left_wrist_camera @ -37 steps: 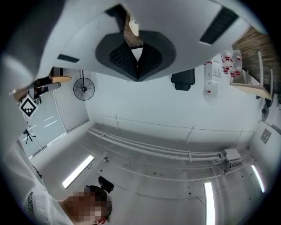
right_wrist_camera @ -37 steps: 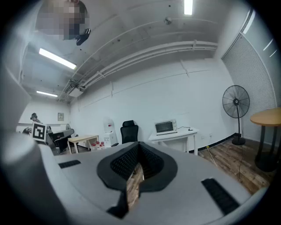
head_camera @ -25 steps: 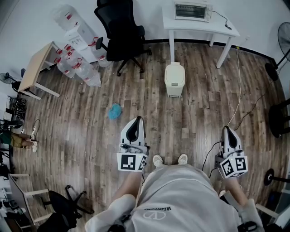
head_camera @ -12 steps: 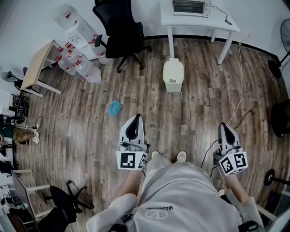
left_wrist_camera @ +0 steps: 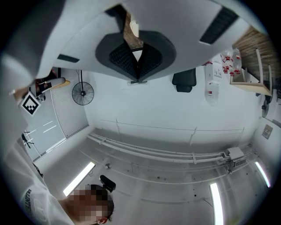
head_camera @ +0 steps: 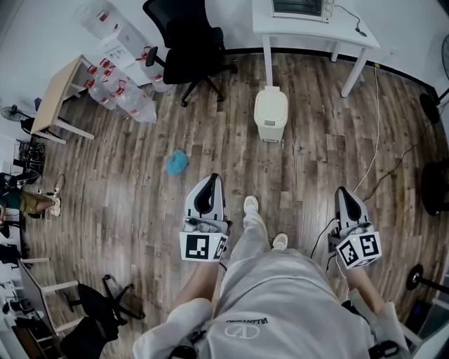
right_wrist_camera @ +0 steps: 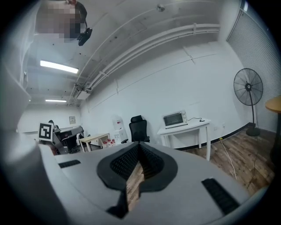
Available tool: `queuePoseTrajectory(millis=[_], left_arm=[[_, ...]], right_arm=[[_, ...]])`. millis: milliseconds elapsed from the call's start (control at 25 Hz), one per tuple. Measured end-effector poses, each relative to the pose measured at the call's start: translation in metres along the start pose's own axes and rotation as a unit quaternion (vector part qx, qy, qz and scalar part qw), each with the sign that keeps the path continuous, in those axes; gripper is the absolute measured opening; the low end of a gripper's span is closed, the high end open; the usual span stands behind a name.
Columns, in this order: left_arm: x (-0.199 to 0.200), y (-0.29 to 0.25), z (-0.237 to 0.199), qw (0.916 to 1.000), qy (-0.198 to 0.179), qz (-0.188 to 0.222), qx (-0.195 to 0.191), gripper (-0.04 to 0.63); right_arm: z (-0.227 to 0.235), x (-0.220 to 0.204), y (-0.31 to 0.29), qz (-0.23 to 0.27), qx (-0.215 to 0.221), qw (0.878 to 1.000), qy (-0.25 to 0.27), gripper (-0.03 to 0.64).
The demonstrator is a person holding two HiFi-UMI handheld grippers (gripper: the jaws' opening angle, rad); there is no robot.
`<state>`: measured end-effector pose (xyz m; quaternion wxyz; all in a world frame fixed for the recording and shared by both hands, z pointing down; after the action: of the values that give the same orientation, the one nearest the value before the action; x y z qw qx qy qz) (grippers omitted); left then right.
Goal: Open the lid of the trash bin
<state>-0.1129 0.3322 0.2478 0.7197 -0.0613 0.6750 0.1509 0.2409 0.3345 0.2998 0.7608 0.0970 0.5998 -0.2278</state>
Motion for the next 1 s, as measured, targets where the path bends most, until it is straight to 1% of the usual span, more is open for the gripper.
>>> queuePoseTrajectory(millis=[240, 520, 760, 1000], left_arm=[[-0.014, -0.049, -0.038, 0.9998, 0.011, 0.005, -0.017, -0.003], [-0.034, -0.122, -0.092, 0.9986, 0.026, 0.003, -0.046, -0.002], [-0.059, -0.174, -0.122, 0.9952, 0.042, -0.009, -0.088, -0.003], [-0.077, -0.217, -0.127, 0.9887, 0.063, -0.018, -0.135, -0.003]], right_arm=[[-0.002, 0.0, -0.055, -0.008, -0.011, 1.0, 0.0, 0.017], [-0.01, 0.003, -0.141, -0.03, -0.022, 0.999, -0.008, 0.017], [-0.02, 0.006, -0.205, -0.047, -0.035, 0.998, -0.004, 0.017], [-0.021, 0.009, -0.244, -0.05, -0.053, 0.997, -0.012, 0.017]])
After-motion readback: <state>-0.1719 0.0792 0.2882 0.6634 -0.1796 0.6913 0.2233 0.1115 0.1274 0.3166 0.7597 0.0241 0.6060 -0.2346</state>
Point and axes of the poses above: the fingertips, and each gripper's own axes: y backward along the fingers, z to its right, x out of its top, the point moved 6 cm from there along y, backward along the fingers, and after that the axes turned 1 degree about -y, right-handed, at the moved point
